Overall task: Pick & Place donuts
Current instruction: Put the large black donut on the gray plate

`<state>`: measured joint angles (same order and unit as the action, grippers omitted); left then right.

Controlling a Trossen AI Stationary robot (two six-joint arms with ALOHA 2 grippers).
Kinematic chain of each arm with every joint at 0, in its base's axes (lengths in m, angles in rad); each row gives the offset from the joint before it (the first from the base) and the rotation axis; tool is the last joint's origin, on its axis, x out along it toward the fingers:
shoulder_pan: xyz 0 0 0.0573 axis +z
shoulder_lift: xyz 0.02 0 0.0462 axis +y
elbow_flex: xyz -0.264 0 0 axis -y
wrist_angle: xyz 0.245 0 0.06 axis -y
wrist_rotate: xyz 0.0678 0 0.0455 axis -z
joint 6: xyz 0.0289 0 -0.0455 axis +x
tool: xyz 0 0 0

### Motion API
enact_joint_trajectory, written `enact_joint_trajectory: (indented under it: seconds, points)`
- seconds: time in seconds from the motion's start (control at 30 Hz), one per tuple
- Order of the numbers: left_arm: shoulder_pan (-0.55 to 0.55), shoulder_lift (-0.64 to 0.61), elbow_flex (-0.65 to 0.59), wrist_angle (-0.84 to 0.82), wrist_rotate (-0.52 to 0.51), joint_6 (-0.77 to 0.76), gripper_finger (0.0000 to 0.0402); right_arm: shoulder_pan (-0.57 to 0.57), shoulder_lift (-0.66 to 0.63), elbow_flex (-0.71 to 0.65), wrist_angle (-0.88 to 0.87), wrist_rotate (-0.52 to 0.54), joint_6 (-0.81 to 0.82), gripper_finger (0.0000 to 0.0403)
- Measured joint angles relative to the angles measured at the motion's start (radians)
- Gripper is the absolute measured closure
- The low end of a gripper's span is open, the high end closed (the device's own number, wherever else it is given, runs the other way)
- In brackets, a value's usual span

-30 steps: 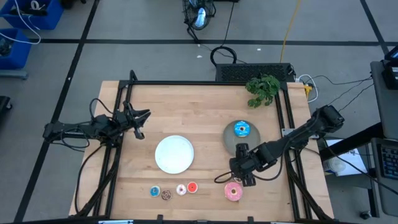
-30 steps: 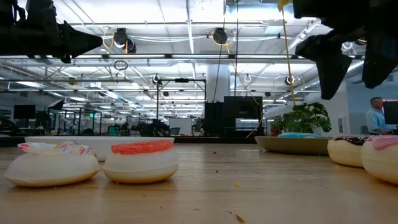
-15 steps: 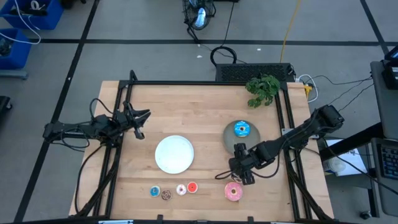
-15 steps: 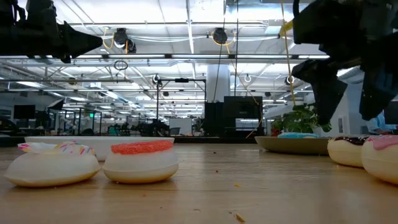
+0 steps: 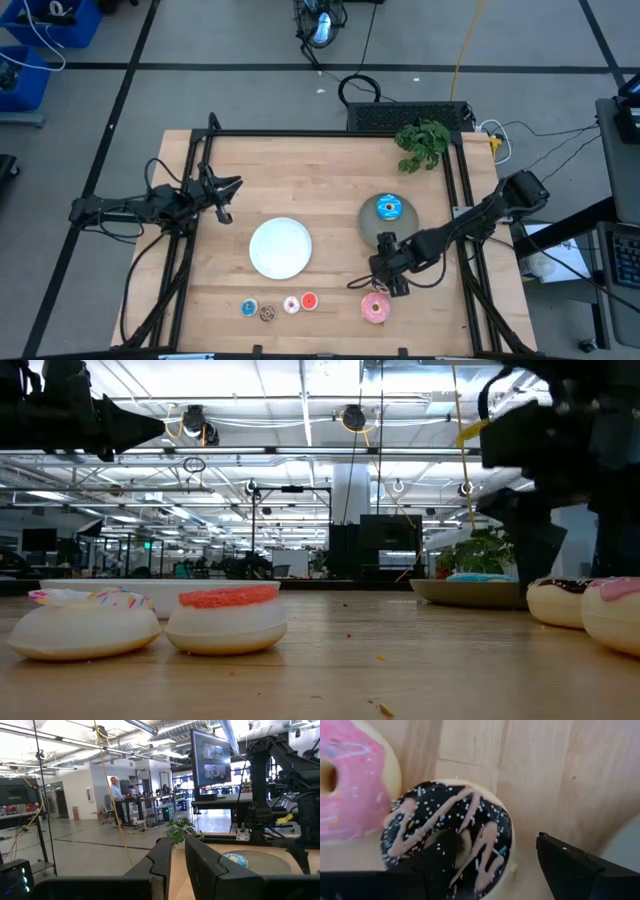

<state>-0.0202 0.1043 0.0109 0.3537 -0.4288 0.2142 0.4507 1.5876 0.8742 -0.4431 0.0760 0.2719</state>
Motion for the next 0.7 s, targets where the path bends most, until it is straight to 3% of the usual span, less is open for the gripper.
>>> enact_joint_trajectory:
  seconds: [0.27, 0.4, 0.53, 0.7]
  points:
    - [0.0, 0.0, 0.0, -0.007, 0.0, -0.001, 0.0339, 0.0, 0.09, 0.005, 0.016, -0.002, -0.031, 0.015]
    - [0.0, 0.0, 0.0, -0.008, 0.0, -0.001, 0.0339, 0.0, 0.103, 0.005, 0.013, -0.005, -0.049, 0.0174]
    - [0.0, 0.0, 0.0, -0.008, 0.0, -0.001, 0.0339, 0.0, 0.086, 0.003, 0.022, -0.002, -0.049, 0.0235]
    - [0.0, 0.0, 0.0, -0.012, 0.0, -0.002, 0.0339, -0.014, 0.067, 0.004, 0.026, -0.001, -0.048, 0.035]
